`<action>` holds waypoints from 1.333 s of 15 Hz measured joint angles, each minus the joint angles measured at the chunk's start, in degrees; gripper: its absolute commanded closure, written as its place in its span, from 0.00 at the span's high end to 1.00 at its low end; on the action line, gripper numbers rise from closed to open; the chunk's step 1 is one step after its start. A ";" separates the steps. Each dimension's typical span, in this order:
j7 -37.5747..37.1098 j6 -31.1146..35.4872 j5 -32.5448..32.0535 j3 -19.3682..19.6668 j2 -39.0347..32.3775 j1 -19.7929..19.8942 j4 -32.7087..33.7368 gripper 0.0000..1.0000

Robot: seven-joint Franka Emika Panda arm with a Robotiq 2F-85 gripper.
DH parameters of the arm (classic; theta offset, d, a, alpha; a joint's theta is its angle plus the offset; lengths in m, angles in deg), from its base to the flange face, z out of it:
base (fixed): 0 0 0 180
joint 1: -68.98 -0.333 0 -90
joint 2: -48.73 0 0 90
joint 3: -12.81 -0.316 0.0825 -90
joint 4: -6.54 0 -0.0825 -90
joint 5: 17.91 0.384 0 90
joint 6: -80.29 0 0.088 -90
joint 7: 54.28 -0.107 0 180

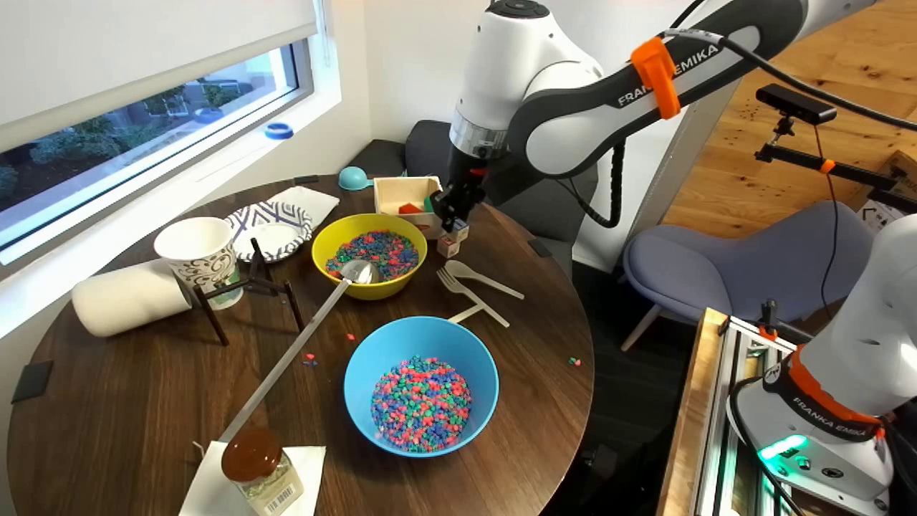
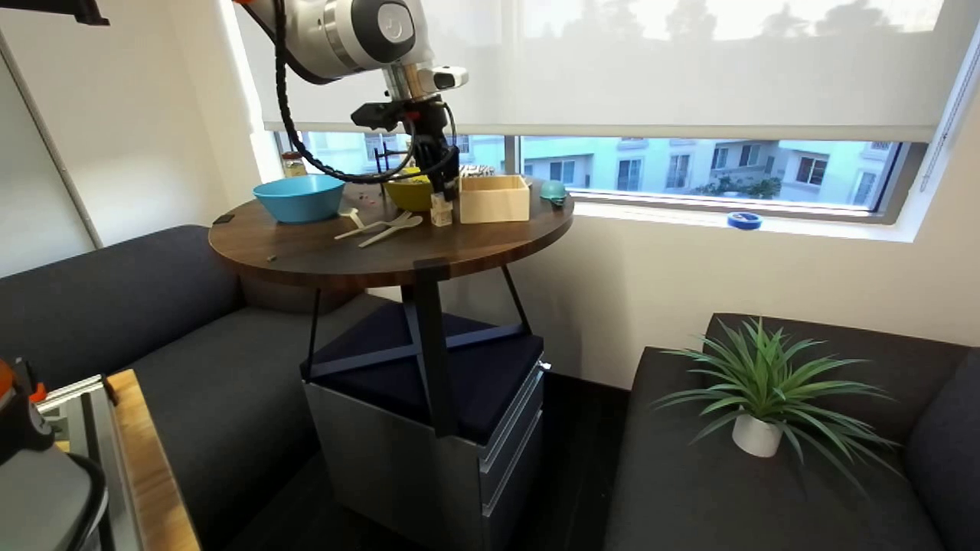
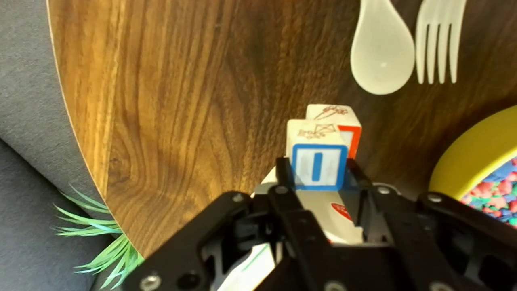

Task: Pick up a block with a blue letter and stack it on top of the block with an orange letter

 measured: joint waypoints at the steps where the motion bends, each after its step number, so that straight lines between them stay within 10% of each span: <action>1: -0.31 0.00 0.00 0.01 -0.17 -0.13 0.27 0.08; 20: -4.02 -0.23 0.41 0.66 -1.94 -1.20 2.59 0.08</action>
